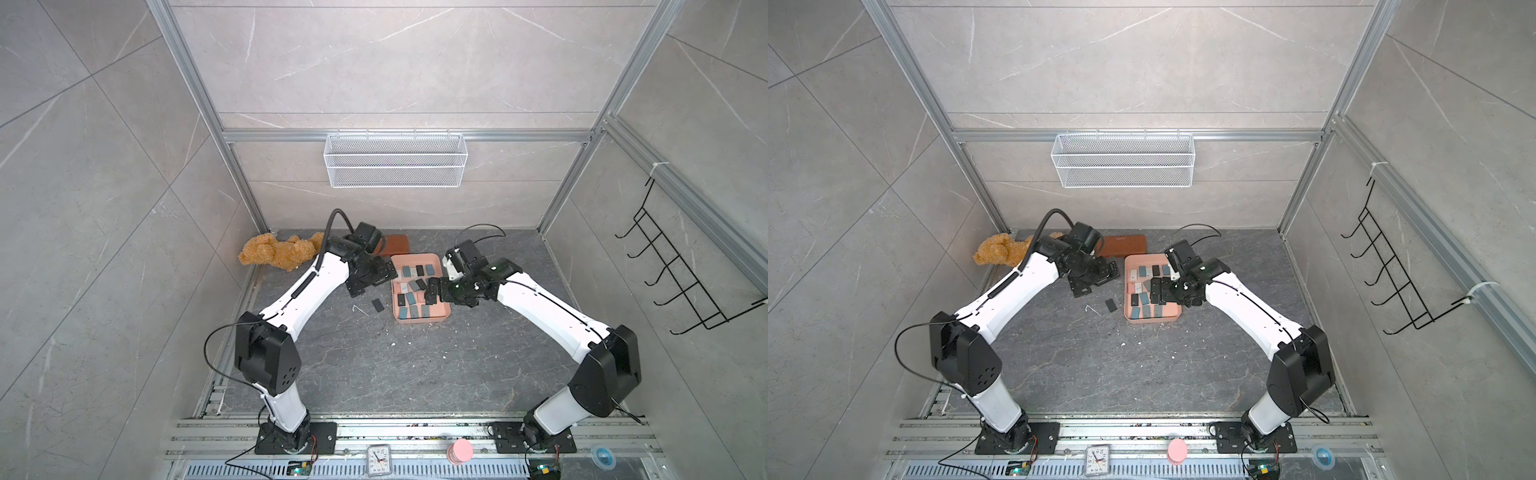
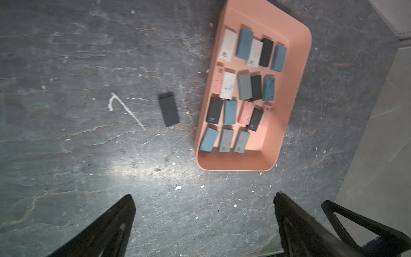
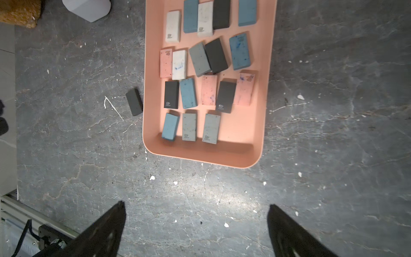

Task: Put the eraser in the storage box
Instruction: Pick up the eraser from the center of the board.

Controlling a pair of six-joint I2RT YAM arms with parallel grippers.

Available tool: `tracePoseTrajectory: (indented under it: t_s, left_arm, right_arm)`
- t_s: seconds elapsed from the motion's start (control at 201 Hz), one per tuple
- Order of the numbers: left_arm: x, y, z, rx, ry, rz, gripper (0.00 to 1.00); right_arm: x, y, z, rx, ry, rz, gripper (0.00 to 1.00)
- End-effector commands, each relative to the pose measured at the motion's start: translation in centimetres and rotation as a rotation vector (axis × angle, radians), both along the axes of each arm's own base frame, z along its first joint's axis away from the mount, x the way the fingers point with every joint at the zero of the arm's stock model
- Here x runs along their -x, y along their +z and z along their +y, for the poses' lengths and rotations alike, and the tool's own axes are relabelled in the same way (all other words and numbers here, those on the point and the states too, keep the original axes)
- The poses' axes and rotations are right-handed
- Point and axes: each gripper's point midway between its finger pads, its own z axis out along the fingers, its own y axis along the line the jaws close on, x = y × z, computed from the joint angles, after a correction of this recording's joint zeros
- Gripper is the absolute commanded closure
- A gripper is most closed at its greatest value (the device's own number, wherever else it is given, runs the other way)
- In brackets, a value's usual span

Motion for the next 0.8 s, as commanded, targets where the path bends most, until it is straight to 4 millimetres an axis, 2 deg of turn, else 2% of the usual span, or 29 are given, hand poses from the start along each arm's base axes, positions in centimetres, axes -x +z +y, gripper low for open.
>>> tracePoseTrajectory:
  t_s: [0.0,0.09,0.209,0.363,0.508,0.672,0.797]
  left_arm:
    - [0.9,1.5,1.3,0.093,-0.02,-0.056,0.01]
    - [1.7,1.0,3.3,0.118,-0.004,-0.061,0.01]
    - [3.0,0.3,5.7,0.108,0.011,-0.064,0.01]
    - [4.1,-0.5,7.8,0.11,0.038,-0.074,0.01]
    - [4.5,-1.1,8.6,0.149,0.061,-0.071,0.01]
    - [4.2,-0.3,8.8,0.276,0.064,-0.105,0.01]
    - [4.0,-0.5,9.0,0.29,0.062,-0.103,0.01]
  right_arm:
    - [-1.0,0.3,1.6,0.045,-0.035,-0.051,0.01]
    - [-0.6,-0.2,3.5,0.066,-0.014,-0.056,0.0]
    - [0.0,-1.9,6.1,0.104,0.033,-0.052,0.0]
    - [0.8,-3.3,9.3,0.136,0.1,-0.043,0.0]
    - [1.4,-4.7,12.0,0.17,0.162,-0.033,0.0]
    - [1.7,-5.7,14.7,0.214,0.211,-0.021,0.0]
    - [1.5,-6.6,16.2,0.231,0.23,-0.009,0.01]
